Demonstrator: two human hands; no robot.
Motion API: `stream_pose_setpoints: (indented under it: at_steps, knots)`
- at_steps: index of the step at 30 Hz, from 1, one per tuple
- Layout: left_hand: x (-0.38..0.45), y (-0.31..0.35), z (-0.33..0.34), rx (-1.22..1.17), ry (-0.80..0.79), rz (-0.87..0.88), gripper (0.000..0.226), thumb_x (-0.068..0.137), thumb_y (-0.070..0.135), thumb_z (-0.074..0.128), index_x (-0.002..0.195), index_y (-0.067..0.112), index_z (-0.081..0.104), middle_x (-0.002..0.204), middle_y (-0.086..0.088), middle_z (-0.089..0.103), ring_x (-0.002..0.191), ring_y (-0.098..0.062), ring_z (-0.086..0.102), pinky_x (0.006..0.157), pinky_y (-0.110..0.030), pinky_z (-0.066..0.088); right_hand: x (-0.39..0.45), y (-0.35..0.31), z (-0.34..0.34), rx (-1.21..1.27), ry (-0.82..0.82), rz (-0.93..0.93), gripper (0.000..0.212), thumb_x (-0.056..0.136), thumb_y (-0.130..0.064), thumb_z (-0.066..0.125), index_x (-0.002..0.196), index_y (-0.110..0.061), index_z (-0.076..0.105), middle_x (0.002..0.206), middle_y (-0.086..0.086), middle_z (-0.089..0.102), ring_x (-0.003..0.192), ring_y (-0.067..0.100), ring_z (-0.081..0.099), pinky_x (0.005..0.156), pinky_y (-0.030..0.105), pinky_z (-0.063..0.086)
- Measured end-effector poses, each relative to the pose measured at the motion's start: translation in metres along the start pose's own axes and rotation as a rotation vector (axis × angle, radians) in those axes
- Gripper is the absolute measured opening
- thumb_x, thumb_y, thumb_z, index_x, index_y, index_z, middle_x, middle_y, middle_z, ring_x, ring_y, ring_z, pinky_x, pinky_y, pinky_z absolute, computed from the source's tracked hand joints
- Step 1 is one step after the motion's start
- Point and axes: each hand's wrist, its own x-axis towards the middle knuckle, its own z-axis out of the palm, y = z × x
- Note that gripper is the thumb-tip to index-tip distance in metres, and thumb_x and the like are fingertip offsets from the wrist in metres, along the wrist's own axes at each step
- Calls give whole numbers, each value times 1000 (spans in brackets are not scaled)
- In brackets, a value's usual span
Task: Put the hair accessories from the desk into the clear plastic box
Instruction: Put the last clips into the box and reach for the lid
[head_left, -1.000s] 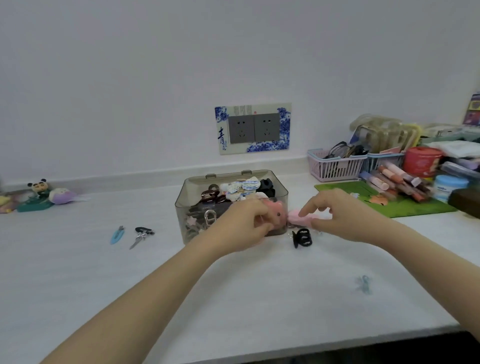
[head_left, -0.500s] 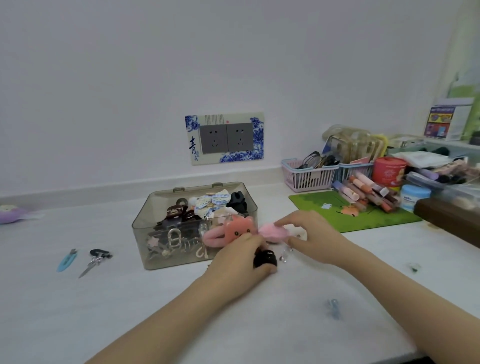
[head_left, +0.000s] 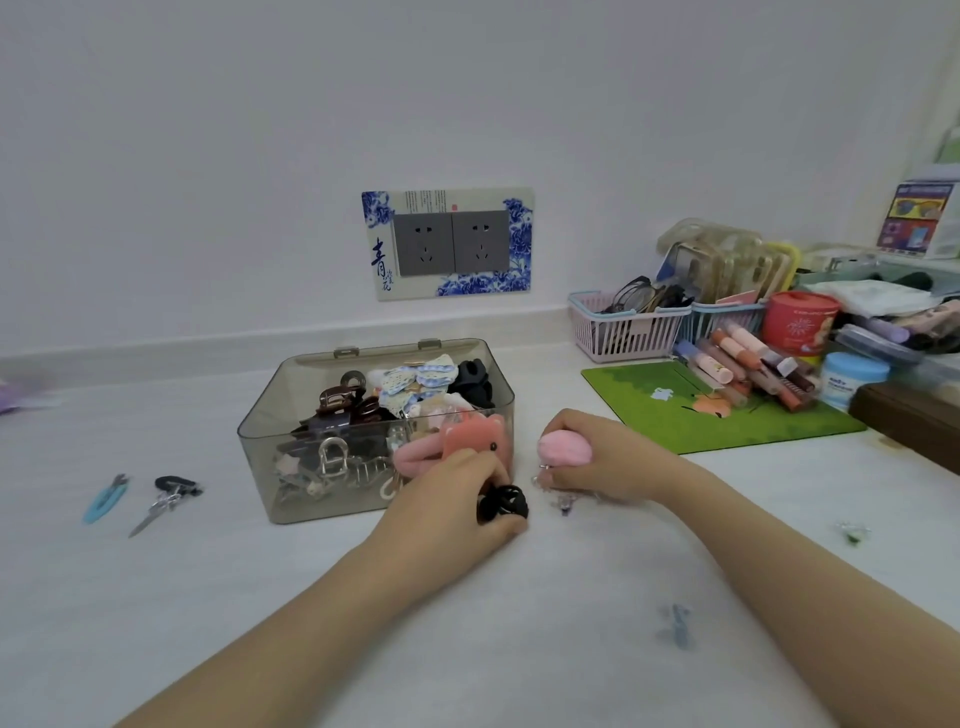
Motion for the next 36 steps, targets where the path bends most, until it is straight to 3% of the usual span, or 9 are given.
stream_pose_setpoints:
  at_steps: [2, 7, 13, 17, 20, 23, 29, 33, 36]
  knots:
    - [0, 1, 0, 1, 0, -2, 24, 77, 44, 66, 91, 32, 52, 97, 16, 54, 84, -3, 49, 64, -17, 37, -4, 3, -5, -5, -3, 35, 38, 70, -39, 76, 96, -27, 52, 87, -5, 59, 63, 12, 56, 53, 21, 45]
    - [-1, 3, 0, -3, 3, -16, 24, 77, 44, 67, 92, 30, 54, 99, 15, 55, 86, -5, 52, 72, -24, 43, -6, 3, -6, 38, 14, 46, 34, 70, -34, 75, 95, -26, 53, 85, -4, 60, 65, 12, 57, 49, 16, 44]
    - [-2, 3, 0, -17, 5, -18, 26, 76, 45, 67, 92, 29, 55, 98, 14, 55, 86, -5, 52, 73, -24, 45, -6, 6, -10, 124, 45, 65, 29, 68, -37, 74, 87, -23, 57, 82, -1, 60, 71, 16, 53, 63, 29, 41]
    - [-4, 7, -3, -44, 58, -3, 23, 78, 42, 65, 93, 27, 57, 97, 15, 57, 89, -6, 52, 77, -26, 46, -14, -8, -18, 232, 0, 46, 27, 74, -32, 71, 90, -15, 58, 71, -7, 61, 54, 3, 55, 48, 16, 39]
    - [-4, 9, -10, -90, 134, 23, 20, 77, 39, 67, 89, 26, 58, 85, 16, 56, 81, 3, 49, 76, -23, 41, -19, -20, -24, 282, 26, -26, 29, 73, -34, 66, 92, -14, 57, 73, -5, 61, 59, 8, 54, 53, 25, 38]
    - [-4, 13, -31, -184, 194, -7, 22, 74, 39, 71, 90, 29, 59, 93, 15, 60, 79, -2, 55, 74, -25, 48, -19, -33, -30, 319, 55, -54, 19, 80, -30, 66, 93, -18, 59, 67, -11, 64, 54, 1, 53, 50, 19, 38]
    - [17, 5, -90, -113, 299, -88, 19, 77, 34, 70, 92, 26, 60, 91, 13, 61, 73, -3, 54, 62, -18, 40, 9, -76, -42, 242, 121, -125, 21, 80, -33, 64, 88, -16, 55, 71, -8, 62, 49, -3, 51, 45, 10, 39]
    - [43, -25, -108, -20, 203, -207, 24, 75, 31, 74, 92, 19, 61, 86, 5, 64, 69, -7, 54, 64, -27, 45, 43, -98, -30, 247, 105, -106, 33, 74, -30, 72, 98, -18, 54, 85, 0, 58, 68, 13, 54, 57, 20, 42]
    - [60, -48, -111, 27, 106, -285, 28, 73, 33, 75, 91, 19, 60, 83, 7, 61, 71, -12, 57, 73, -35, 51, 72, -108, -13, 51, 95, -120, 50, 74, -35, 72, 116, -18, 49, 101, 2, 58, 85, 19, 54, 62, 24, 41]
